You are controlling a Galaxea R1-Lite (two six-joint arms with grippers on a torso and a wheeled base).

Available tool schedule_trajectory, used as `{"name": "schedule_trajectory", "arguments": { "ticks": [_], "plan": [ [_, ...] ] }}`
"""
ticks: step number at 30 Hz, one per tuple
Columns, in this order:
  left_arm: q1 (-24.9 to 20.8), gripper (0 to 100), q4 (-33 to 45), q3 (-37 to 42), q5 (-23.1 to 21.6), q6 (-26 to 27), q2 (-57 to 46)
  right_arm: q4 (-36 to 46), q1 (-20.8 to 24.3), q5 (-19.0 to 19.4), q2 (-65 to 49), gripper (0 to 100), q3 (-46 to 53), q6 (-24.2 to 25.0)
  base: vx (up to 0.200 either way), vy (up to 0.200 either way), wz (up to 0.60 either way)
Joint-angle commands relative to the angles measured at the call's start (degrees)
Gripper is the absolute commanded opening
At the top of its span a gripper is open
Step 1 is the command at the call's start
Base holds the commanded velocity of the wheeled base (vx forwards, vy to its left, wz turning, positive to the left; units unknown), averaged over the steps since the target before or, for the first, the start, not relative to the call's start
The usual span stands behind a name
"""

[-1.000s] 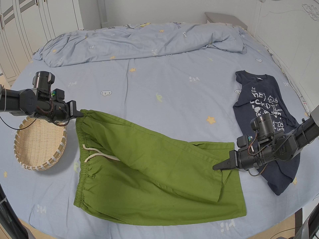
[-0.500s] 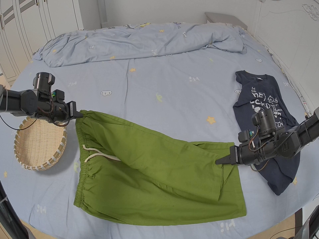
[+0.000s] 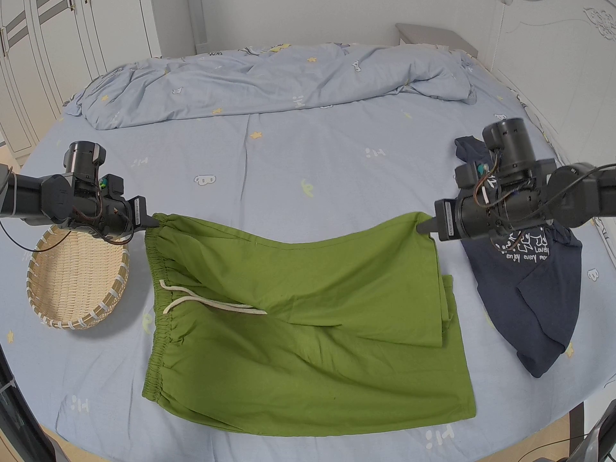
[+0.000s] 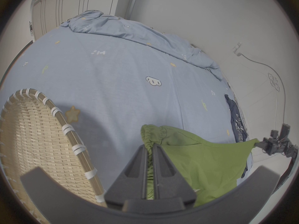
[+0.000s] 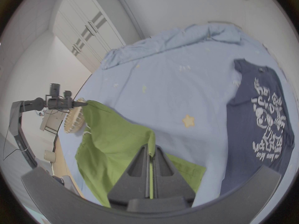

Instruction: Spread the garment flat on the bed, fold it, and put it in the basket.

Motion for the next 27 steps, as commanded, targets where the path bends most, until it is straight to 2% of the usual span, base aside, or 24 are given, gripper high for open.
{"name": "schedule_trajectory", "arguments": {
  "ticks": [1,3,5,9,11,16,27],
  "plan": [
    [0.4,0,0.0,-0.2,0.0,-0.1,0.2,3.2,3.7,-1.5,-7.2,0,-6.1,-1.2,0.000,0.000,0.00],
    [0.4,0,0.0,-0.2,0.0,-0.1,0.2,3.2,3.7,-1.5,-7.2,0,-6.1,-1.2,0.000,0.000,0.00],
    [0.4,0,0.0,-0.2,0.0,-0.1,0.2,4.9,0.8,-1.8,-6.9,0,-9.0,-4.1,0.000,0.000,0.00],
    [0.5,0,0.0,-0.2,0.1,0.0,0.3,6.5,-1.5,-3.4,-3.5,0,-11.0,-5.4,0.000,0.000,0.00],
    [0.5,0,-0.1,-0.3,0.6,0.0,0.4,5.6,-3.9,-7.3,0.8,0,-14.4,-6.0,0.000,0.000,0.00],
    [0.5,0,-0.3,-0.4,1.0,0.1,0.7,3.0,-4.4,-9.6,8.3,0,-22.3,-6.6,0.000,0.000,0.00],
    [0.1,0,-1.7,-0.8,1.1,0.8,1.2,3.0,-4.6,-9.8,21.3,0,-35.9,-6.8,0.000,0.000,0.00]
  ]
}}
